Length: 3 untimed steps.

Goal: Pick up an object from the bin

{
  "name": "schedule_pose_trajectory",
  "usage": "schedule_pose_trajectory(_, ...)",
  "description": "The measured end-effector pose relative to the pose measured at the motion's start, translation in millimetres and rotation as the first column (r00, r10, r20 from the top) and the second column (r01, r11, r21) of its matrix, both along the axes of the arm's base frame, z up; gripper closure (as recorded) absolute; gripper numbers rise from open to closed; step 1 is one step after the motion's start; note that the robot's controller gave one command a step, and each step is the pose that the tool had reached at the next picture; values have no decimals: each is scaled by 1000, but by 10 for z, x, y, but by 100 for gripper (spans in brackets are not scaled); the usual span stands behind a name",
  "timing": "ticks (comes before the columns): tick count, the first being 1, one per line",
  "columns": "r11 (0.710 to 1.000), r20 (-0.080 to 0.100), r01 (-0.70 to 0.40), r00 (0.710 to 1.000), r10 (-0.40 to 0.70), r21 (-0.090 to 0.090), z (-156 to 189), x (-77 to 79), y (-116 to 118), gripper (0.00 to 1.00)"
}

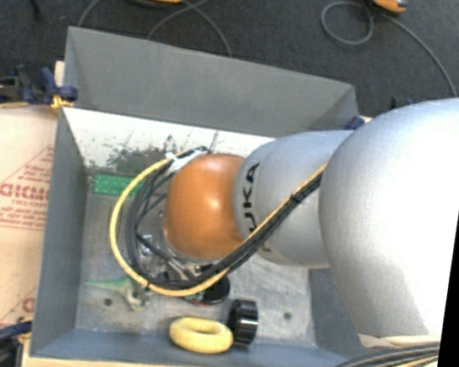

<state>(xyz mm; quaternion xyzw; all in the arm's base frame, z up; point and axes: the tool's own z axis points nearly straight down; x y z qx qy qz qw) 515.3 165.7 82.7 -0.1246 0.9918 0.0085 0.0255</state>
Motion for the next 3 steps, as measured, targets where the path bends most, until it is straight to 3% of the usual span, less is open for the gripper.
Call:
schedule_pose_trajectory(1, 998, -40, -67, 997, 67, -21, -107, -128, -361, 0)
schedule_pose_trajectory(2, 989, -44, -149, 988, 147, -25, -102, 28, -162, 100)
schedule_pose_trajectory(3, 989, -44, -148, 988, 147, -25, -102, 28, -162, 100)
